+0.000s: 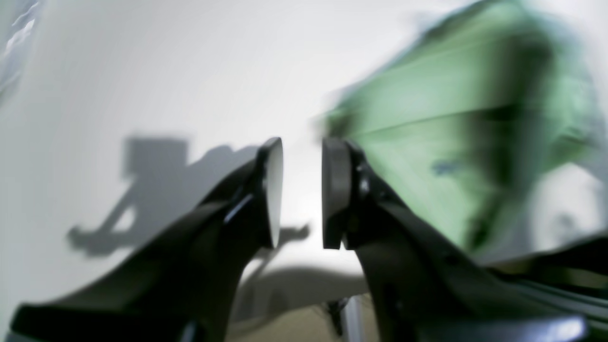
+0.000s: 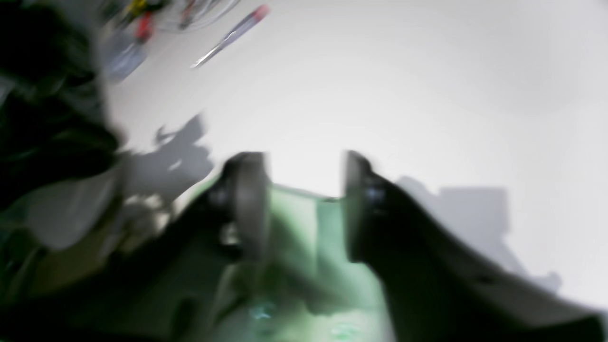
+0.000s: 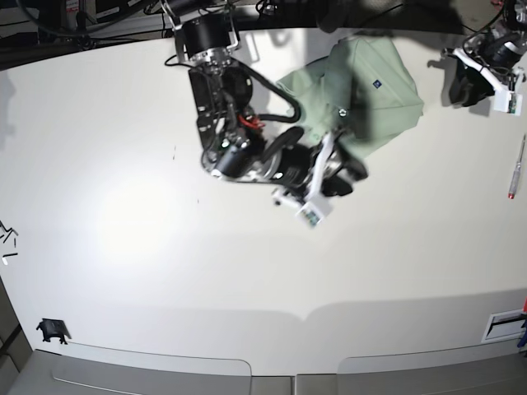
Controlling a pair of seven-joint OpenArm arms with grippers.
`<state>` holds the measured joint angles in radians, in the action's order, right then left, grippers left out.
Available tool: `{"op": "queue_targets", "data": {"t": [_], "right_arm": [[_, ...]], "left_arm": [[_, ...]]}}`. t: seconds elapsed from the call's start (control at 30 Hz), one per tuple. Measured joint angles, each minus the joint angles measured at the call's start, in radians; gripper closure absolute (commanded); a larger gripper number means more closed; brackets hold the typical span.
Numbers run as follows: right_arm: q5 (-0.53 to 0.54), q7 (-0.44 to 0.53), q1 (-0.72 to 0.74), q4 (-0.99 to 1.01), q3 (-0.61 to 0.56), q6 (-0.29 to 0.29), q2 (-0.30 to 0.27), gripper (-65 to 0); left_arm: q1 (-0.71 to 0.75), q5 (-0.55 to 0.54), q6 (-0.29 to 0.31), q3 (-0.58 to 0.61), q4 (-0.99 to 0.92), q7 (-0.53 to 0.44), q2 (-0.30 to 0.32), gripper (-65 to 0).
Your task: Fold the T-shirt properly
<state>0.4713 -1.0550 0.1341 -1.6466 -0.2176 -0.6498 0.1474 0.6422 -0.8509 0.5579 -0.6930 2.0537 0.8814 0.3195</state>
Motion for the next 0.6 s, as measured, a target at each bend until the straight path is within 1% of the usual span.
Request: {"op": "queue_targets", "data": {"t": [0.03, 0.07, 0.17, 0.23, 0.3, 0.33, 0.4, 0.43, 0.47, 0.5, 0.53, 0.6], "right_arm": [[0.002, -0.001, 0.01, 0.0, 0.029, 0.0, 0.0, 0.0], [0.007, 0.0, 0.015, 0.0, 0.054, 0.001, 0.0, 0.0], [0.012, 0.002, 0.01, -0.001, 0.097, 0.002, 0.0, 0.0], [0.01, -0.001, 0.006, 0.0, 0.102, 0.001, 0.0, 0.0], [0.012, -0.005, 0.008, -0.001, 0.1, 0.001, 0.002, 0.0], [0.015, -0.017, 0.009, 0.0, 0.097, 0.001, 0.003, 0.0], [0.016, -0.033, 0.008, 0.0, 0.093, -0.002, 0.002, 0.0], [0.015, -0.036, 0.007, 0.0, 0.093, -0.002, 0.002, 0.0], [0.014, -0.036, 0.007, 0.0, 0.095, -0.001, 0.002, 0.0], [0.012, -0.035, 0.007, 0.0, 0.095, -0.001, 0.002, 0.0], [0.011, -0.035, 0.008, 0.0, 0.095, -0.001, 0.002, 0.0], [0.011, -0.035, 0.007, 0.0, 0.094, -0.001, 0.002, 0.0]], "left_arm": [[0.0, -0.029, 0.029, 0.0, 0.0, 0.003, -0.016, -6.3], [0.0, -0.053, 0.047, 0.004, 0.0, 0.008, -0.03, -4.4], [0.001, -0.073, 0.053, 0.052, 0.0, 0.007, -0.06, -0.6], [0.0, -0.072, 0.053, 0.108, 0.0, 0.009, -0.062, -0.2], [0.0, -0.032, 0.053, 0.169, 0.0, 0.018, -0.062, -0.9], [0.0, 0.01, 0.053, 0.198, 0.0, 0.033, -0.062, -3.4], [0.001, 0.093, 0.043, 0.241, 0.0, 0.058, -0.062, -13.2], [0.004, 0.116, -0.01, 0.256, 0.0, 0.063, -0.062, -18.0], [0.003, 0.135, -0.056, 0.263, 0.0, 0.066, -0.063, -20.6], [0.003, 0.15, -0.08, 0.269, 0.0, 0.069, -0.061, -20.7], [0.007, 0.146, -0.086, 0.272, 0.0, 0.087, -0.061, -20.7], [0.033, 0.126, -0.085, 0.275, 0.0, 0.092, -0.061, -20.7]]}}
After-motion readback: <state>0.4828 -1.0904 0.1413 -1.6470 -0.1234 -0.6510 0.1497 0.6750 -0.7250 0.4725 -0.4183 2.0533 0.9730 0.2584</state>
